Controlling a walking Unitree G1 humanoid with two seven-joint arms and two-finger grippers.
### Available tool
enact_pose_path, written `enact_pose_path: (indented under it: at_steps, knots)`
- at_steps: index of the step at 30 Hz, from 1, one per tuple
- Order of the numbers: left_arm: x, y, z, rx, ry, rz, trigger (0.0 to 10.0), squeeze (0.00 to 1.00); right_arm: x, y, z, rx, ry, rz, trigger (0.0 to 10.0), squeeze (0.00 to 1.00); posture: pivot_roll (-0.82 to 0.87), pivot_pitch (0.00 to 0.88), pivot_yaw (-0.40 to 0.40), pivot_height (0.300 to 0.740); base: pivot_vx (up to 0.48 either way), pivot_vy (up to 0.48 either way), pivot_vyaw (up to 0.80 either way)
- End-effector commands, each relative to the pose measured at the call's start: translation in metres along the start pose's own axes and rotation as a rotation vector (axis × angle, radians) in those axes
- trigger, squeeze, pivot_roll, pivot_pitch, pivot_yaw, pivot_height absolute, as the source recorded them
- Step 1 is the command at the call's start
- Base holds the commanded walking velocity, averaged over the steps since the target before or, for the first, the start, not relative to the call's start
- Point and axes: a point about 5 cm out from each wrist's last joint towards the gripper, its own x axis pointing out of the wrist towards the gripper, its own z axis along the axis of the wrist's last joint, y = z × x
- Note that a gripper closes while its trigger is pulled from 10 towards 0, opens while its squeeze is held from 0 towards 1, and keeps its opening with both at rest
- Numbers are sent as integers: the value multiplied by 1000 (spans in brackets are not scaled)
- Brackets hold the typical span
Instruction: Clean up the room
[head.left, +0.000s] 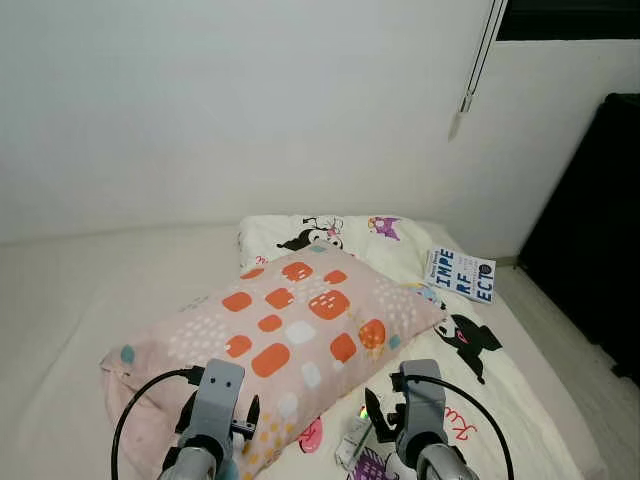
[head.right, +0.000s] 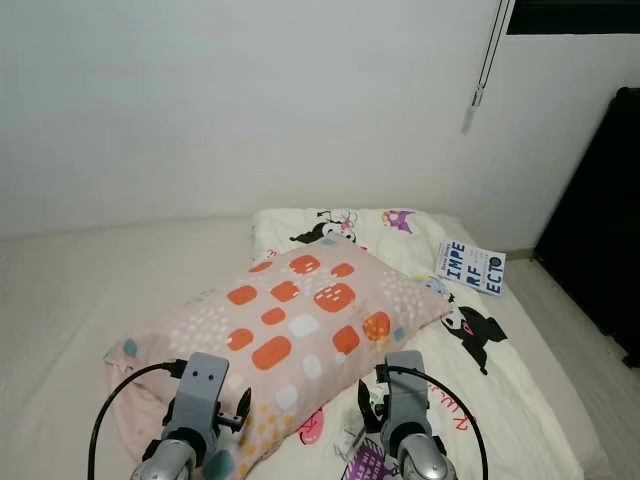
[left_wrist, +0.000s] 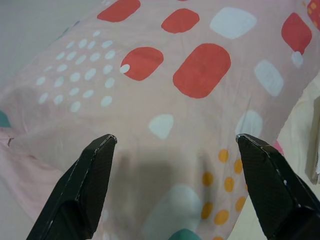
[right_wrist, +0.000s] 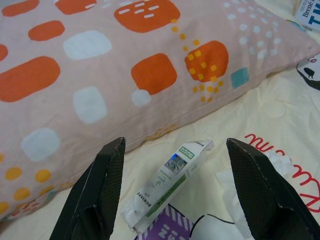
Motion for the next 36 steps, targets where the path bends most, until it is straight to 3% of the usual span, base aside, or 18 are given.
enact_pose_path:
  at_steps: [1,26,36]
  knots:
    - [-3,1,-6,17,30,-4,10000,0,-1,2,-2,13,13,2,10000,0,-9,132,-3,665,0,0,0]
    - [-1,10,0,25,18,6,10000,0,4,6,8,30,-19,12,10000,0,15,143,14,651,0,0,0]
    - [-4,14,2,46,18,-14,10000,0,1,12,2,53,-6,20,10000,0,33,150,31,618,0,0,0]
